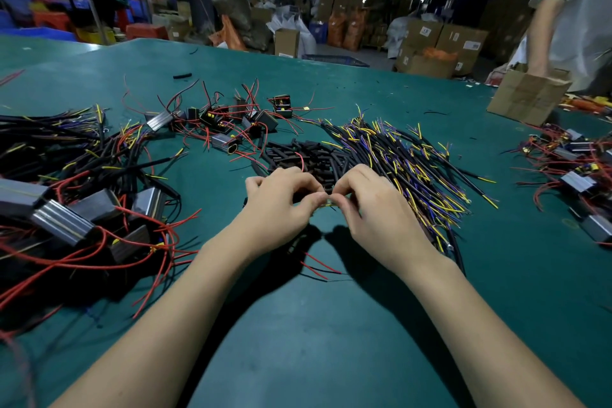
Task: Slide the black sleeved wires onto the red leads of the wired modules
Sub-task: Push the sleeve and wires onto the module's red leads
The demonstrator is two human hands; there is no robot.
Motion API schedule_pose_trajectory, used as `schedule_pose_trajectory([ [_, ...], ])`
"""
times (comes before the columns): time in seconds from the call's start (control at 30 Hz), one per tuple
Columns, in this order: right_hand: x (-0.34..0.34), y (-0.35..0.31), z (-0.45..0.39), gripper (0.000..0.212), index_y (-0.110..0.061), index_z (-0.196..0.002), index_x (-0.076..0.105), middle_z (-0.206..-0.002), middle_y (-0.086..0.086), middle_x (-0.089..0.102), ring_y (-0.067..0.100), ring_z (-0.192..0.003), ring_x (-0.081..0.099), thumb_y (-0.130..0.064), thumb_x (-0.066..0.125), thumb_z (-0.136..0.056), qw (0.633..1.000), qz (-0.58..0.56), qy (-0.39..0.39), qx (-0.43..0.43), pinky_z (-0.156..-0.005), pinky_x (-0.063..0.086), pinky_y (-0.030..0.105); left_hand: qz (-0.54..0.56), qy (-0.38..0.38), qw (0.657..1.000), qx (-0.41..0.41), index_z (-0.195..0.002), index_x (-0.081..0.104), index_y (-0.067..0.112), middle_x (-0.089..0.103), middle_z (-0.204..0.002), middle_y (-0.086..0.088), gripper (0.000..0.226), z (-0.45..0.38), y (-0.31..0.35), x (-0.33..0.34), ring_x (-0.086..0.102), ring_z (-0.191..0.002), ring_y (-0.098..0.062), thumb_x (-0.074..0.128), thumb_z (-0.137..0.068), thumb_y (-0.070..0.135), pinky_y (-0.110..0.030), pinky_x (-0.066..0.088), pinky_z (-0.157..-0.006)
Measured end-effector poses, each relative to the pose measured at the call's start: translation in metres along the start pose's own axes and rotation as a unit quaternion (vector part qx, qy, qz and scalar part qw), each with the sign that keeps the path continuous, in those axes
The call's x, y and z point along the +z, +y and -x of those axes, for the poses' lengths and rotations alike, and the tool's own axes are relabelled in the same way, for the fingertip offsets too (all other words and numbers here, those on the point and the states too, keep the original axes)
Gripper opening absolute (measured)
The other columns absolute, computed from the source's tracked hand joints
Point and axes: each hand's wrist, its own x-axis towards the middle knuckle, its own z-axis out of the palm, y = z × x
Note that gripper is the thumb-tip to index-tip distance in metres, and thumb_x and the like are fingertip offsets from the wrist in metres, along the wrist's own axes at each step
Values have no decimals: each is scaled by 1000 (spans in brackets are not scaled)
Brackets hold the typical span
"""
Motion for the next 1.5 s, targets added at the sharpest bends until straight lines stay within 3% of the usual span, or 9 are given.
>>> schedule_pose_trajectory([
  [0.17,2,11,3,38,-8,-83,72,-71,1,70,-3,-50,52,-37,51,-96,931,-250,-109,244,-58,42,14,61,9,998,17,-82,66,28,55,-99,2,6,0,-1,-5,52,-100,-9,68,-86,25,-31,34,-98],
  [0.3,4,12,3,31,-7,-87,74,-70,-2,68,4,-56,49,-26,53,-97,887,-377,-100,249,-60,42,14,95,-23,995,13,-81,70,22,53,-106,0,4,0,-3,-13,51,-105,-4,70,-84,24,-4,32,-86],
  [0.43,4,15,2,12,-17,-81,73,-69,-7,68,4,-59,51,-20,64,-89,865,-428,-71,251,-63,42,12,145,-23,989,-31,-77,73,18,64,-101,1,19,-2,-2,-16,57,-97,-4,63,-89,29,-21,43,-85],
  [0.53,4,14,2,6,-17,-81,71,-71,-5,69,4,-62,53,-16,68,-86,856,-448,-63,250,-66,44,13,151,-46,987,-41,-82,70,17,67,-75,10,7,-1,0,-16,58,-70,-1,68,-86,22,-22,46,-70],
  [0.7,3,10,3,14,-20,-80,72,-67,-9,69,-3,-60,57,-7,68,-85,850,-461,-74,243,-62,44,8,165,-90,981,-52,-103,62,16,72,-94,0,23,-1,-2,-18,66,-84,-18,73,-82,18,-21,48,-76],
  [0.87,2,11,3,17,-21,-78,77,-77,0,73,5,-72,61,-15,65,-88,835,-477,-91,259,-70,47,12,226,-90,968,-65,-107,59,11,63,-74,7,32,-1,-2,-18,57,-64,5,75,-79,8,-7,44,-68],
  [1.07,4,10,3,14,-18,-78,74,-75,-1,71,9,-75,58,-15,65,-88,833,-477,-83,266,-77,45,19,242,-100,963,-62,-104,63,12,60,-75,1,26,-1,-1,-19,52,-67,-1,73,-80,5,-9,42,-68],
  [1.27,3,7,2,8,-14,-81,71,-72,-2,68,9,-71,57,-12,66,-87,837,-479,-61,257,-71,45,13,214,-91,972,-39,-96,68,12,70,-95,-15,14,0,1,-20,55,-79,-12,71,-83,11,-31,48,-81],
  [1.5,1,5,2,9,-12,-82,70,-67,-6,69,4,-66,57,-9,65,-87,845,-472,-53,246,-69,45,11,217,-80,972,-37,-90,72,12,66,-71,2,5,1,2,-19,54,-62,-1,69,-85,13,-14,45,-65],
])
